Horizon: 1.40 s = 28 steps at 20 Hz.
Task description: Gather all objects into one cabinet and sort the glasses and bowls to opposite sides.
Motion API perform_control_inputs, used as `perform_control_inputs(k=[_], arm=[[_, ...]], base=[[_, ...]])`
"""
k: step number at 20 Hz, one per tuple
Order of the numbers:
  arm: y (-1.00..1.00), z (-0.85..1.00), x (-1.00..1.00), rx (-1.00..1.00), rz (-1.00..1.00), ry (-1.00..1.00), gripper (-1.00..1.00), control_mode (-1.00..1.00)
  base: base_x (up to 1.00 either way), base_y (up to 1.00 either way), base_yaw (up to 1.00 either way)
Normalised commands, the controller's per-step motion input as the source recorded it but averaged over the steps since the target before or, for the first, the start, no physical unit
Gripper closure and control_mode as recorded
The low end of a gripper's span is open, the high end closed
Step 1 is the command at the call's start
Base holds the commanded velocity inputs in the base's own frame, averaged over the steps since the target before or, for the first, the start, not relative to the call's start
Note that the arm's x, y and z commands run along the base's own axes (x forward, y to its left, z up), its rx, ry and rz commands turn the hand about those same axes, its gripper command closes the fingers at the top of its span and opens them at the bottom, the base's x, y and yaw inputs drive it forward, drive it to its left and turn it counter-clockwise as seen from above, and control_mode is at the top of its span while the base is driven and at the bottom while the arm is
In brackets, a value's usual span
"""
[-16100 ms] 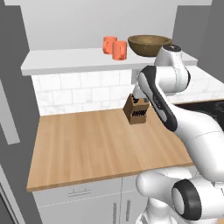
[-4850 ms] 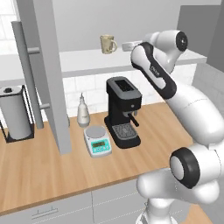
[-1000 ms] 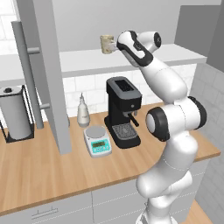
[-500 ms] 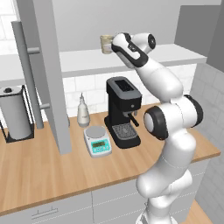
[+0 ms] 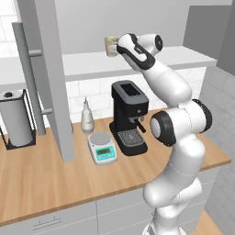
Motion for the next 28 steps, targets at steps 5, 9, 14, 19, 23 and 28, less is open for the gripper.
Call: perform_control_inputs(k=[5, 9, 14, 19, 23, 28], arm=[[0.00, 0.00, -0.14, 0.00, 0.04, 0.00, 1.00, -1.00], [-0.01, 0.00, -0.73, 0.03, 0.02, -0.01, 1.00, -1.00], [0.00, 0.00, -0.93, 0.00, 0.02, -0.04, 1.00, -1.00], [0.00, 0.01, -0.82, 0.00, 0.08, -0.06, 1.00, -1.00], [0.00, 0.31, -1.00, 0.00, 0.03, -0.07, 1.00, -1.00], [0.00, 0.48, -1.00, 0.00, 0.00, 0.00, 1.00, -1.00]], base=[[0.00, 0.00, 0.00], [0.00, 0.00, 0.00], [0.00, 0.00, 0.00], [0.00, 0.00, 0.00], [0.00, 0.00, 0.00], [0.00, 0.00, 0.00]])
